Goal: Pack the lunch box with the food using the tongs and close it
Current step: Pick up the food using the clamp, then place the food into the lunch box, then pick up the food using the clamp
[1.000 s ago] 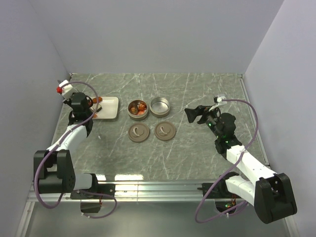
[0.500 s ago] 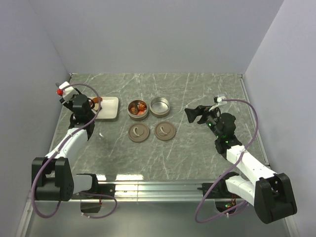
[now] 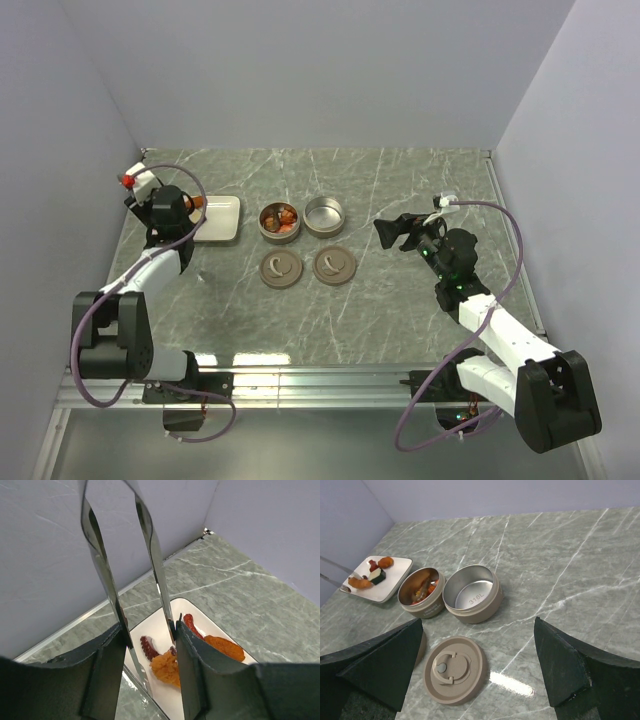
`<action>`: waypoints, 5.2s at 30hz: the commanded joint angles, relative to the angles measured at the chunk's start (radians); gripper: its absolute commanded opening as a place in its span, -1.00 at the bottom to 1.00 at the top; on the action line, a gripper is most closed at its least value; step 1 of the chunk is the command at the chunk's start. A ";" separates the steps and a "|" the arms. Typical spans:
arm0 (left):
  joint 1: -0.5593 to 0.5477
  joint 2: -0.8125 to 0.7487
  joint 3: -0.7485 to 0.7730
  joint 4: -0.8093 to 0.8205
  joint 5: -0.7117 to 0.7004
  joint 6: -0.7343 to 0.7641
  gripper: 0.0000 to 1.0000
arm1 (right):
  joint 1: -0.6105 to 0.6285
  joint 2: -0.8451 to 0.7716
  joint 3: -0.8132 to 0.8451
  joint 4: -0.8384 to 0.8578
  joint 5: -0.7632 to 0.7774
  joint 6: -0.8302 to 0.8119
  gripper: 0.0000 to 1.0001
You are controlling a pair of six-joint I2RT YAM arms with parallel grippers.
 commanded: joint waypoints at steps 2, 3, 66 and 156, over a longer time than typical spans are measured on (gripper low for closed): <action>0.007 0.036 0.055 0.044 -0.008 0.018 -0.03 | -0.005 -0.014 0.012 0.042 -0.009 -0.009 0.98; 0.009 0.042 0.058 0.050 -0.008 0.020 -0.03 | -0.005 -0.014 0.014 0.042 -0.010 -0.009 0.98; -0.628 0.453 0.592 0.042 0.422 0.097 -0.52 | -0.015 -0.244 -0.106 0.006 0.034 0.035 0.98; -0.083 0.127 0.144 0.057 0.134 -0.025 0.11 | -0.017 -0.221 -0.118 0.023 0.007 0.043 0.98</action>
